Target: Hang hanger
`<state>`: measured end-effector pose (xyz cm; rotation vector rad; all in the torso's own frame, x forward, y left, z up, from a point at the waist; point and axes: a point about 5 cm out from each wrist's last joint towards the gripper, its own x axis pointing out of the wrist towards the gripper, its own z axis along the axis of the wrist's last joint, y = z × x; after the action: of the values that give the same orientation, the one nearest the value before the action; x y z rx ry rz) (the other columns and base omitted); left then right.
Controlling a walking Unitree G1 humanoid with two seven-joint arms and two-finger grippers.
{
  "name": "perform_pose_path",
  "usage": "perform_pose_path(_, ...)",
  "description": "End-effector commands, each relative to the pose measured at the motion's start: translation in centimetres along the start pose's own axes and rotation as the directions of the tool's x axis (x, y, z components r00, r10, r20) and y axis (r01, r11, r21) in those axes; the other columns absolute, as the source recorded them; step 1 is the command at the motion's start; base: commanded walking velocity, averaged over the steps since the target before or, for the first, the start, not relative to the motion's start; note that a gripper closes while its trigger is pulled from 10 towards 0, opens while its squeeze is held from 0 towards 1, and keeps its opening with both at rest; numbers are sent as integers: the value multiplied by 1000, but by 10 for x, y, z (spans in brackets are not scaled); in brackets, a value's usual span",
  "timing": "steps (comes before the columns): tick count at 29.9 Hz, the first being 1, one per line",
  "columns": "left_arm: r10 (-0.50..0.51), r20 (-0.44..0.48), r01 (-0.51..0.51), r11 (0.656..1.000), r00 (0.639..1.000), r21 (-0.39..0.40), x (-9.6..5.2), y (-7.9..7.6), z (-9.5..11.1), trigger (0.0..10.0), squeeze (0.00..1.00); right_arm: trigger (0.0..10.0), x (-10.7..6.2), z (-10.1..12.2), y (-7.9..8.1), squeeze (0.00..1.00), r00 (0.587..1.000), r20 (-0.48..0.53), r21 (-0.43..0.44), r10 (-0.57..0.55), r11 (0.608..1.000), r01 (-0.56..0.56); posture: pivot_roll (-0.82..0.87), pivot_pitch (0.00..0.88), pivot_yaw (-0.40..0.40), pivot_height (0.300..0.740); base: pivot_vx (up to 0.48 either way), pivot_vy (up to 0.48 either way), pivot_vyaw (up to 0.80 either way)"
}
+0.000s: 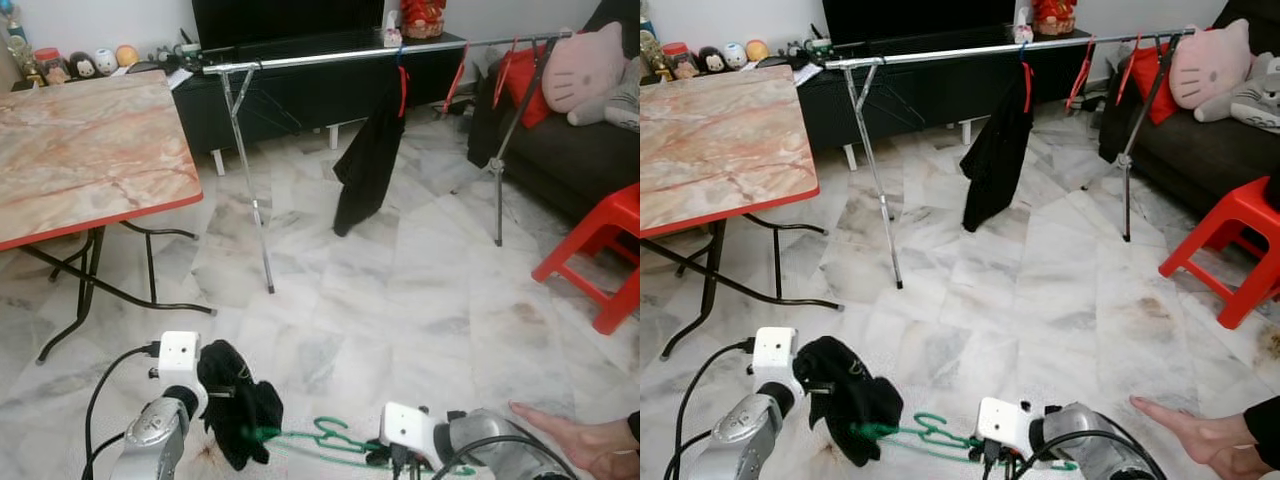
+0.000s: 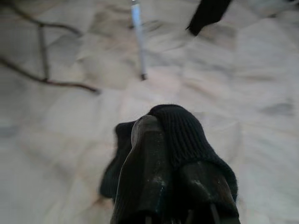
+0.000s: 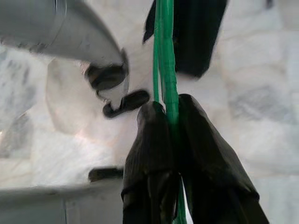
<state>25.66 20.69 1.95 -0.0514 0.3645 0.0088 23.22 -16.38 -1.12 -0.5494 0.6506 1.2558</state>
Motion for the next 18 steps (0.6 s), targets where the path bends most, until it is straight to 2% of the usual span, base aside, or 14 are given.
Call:
perform_pose_path(1,59,23,-60,998,998,28,2,9,5,0,0,0,-3,7,-2,0,998,58,2,-17,1000,17,-71,0,29,732,0,0,0)
perform_pose_path(5,189,7,-190,981,982,27,2,22,1,0,0,0,-10,10,-3,0,990,124,52,-60,997,54,-77,0,30,732,0,0,0)
perform_pose_path(8,283,-26,-283,959,959,19,0,33,-6,0,0,0,-12,12,-5,0,971,190,111,-144,986,124,-77,0,30,732,0,0,0)
perform_pose_path(12,371,-39,-371,929,928,9,-6,45,-13,196,0,0,-15,10,-12,0,917,251,266,-311,933,243,-82,0,33,732,0,0,0)
perform_pose_path(14,390,-37,-390,921,920,8,-6,47,-14,196,0,0,-15,10,-13,0,904,258,301,-339,918,258,-82,0,33,732,0,0,0)
perform_pose_path(15,398,-13,-398,918,917,-6,-8,49,-12,1176,0,0,-16,7,-23,0,838,234,386,-492,839,385,-79,0,34,732,0,0,0)
perform_pose_path(17,401,-3,-401,916,916,-11,-8,49,-11,1176,0,0,-17,6,-26,0,806,217,420,-551,798,432,-79,0,34,732,0,0,0)
perform_pose_path(18,403,-2,-403,915,915,-11,-8,49,-11,1176,0,0,-17,6,-26,0,806,217,421,-551,798,432,-79,0,34,732,0,0,0)
